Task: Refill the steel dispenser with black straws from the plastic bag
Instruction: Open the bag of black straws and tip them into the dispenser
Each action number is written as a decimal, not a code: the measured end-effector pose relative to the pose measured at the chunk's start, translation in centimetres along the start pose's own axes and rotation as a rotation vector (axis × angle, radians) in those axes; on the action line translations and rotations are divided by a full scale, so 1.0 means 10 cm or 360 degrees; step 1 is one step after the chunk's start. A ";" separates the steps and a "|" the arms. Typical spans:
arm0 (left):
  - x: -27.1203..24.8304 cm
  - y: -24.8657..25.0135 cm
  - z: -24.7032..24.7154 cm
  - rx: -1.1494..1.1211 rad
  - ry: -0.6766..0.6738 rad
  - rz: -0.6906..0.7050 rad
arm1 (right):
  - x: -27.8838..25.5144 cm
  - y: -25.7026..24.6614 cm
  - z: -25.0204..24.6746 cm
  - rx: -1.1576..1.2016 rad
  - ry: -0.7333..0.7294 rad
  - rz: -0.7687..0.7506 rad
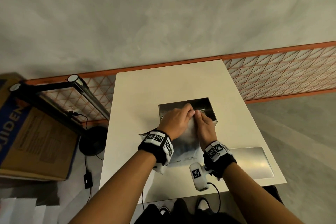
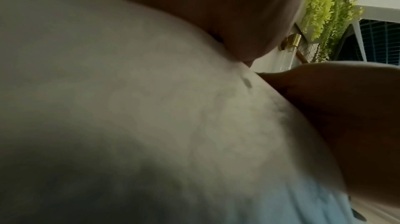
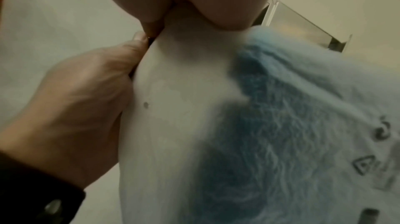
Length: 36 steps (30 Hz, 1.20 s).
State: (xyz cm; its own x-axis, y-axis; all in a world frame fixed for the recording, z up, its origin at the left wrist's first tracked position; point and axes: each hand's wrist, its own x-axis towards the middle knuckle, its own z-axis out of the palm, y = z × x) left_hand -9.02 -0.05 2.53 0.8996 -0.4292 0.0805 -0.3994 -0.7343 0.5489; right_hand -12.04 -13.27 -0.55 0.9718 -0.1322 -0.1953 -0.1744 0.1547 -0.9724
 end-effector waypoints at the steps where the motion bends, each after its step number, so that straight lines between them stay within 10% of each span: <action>1: 0.01 -0.01 0.00 0.0021 -0.0003 0.0010 | 0.00 0.01 -0.01 -0.0013 0.0002 -0.0008; 23: -0.43 -0.32 -0.17 0.0323 0.0137 -0.0120 | 0.19 0.20 -0.04 -0.0354 0.0284 -0.0070; 36: -0.39 -0.35 -0.20 0.0220 0.0047 -0.0123 | 0.18 -0.20 0.21 -0.2121 -0.0275 -0.0906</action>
State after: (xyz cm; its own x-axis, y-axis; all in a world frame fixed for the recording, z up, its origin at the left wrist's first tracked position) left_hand -10.77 5.21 2.00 0.9326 -0.3544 0.0679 -0.3474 -0.8308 0.4348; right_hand -9.65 -11.76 1.34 0.9481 0.2675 0.1721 0.3109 -0.8932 -0.3248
